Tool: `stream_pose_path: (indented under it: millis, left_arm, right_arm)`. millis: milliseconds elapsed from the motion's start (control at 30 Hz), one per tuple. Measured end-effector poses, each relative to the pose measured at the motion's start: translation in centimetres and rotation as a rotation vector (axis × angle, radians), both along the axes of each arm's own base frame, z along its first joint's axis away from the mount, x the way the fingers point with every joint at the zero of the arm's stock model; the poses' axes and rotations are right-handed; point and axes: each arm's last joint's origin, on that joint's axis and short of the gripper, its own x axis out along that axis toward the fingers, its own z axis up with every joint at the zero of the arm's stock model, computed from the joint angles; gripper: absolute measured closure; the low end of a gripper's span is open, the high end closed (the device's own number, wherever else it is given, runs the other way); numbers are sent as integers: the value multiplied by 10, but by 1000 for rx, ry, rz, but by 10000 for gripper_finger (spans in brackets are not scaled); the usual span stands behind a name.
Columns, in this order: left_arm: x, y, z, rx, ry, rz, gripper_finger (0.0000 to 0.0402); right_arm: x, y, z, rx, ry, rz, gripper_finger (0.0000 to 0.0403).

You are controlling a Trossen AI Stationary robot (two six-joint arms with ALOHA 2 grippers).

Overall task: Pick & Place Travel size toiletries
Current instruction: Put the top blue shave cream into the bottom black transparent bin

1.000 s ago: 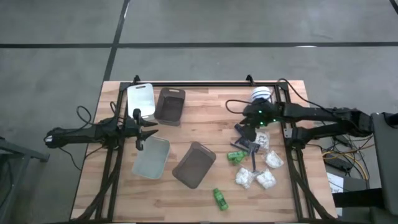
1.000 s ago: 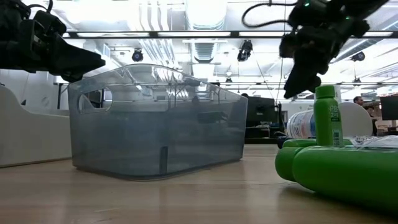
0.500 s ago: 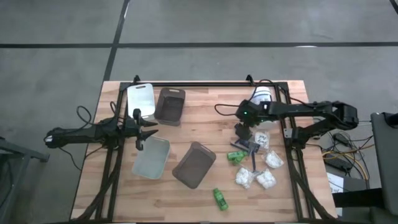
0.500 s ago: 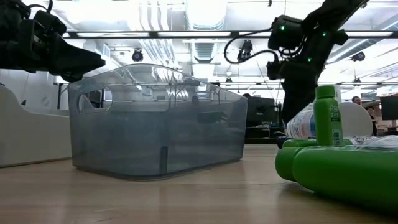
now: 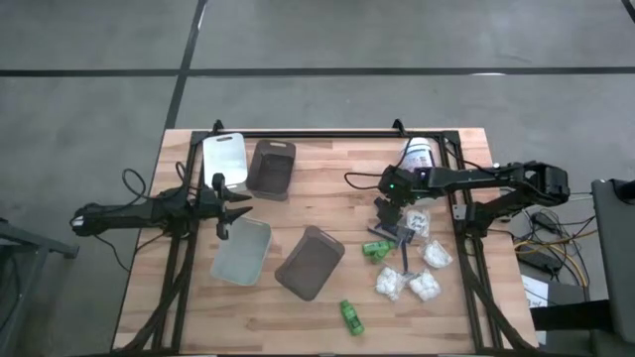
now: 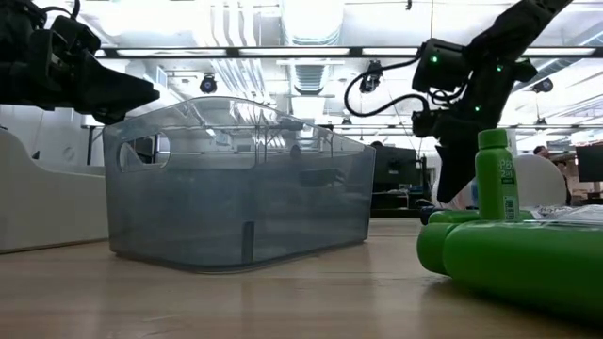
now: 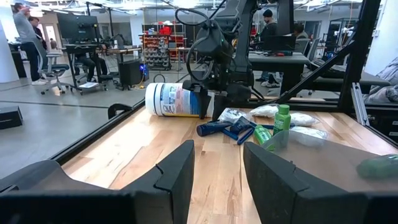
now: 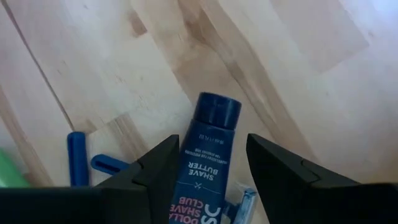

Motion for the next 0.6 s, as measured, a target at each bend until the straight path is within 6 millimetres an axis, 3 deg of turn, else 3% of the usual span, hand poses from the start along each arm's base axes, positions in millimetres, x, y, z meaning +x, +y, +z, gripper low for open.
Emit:
stream_pose_path:
  millis: [267, 600]
  left_arm:
    - [0, 0, 0, 0, 0, 0, 257]
    - [0, 0, 0, 0, 0, 0, 257]
  right_arm:
    - [-2, 1, -7, 15, 6, -17, 234]
    - [4, -1, -30, 33, 91, -3, 211]
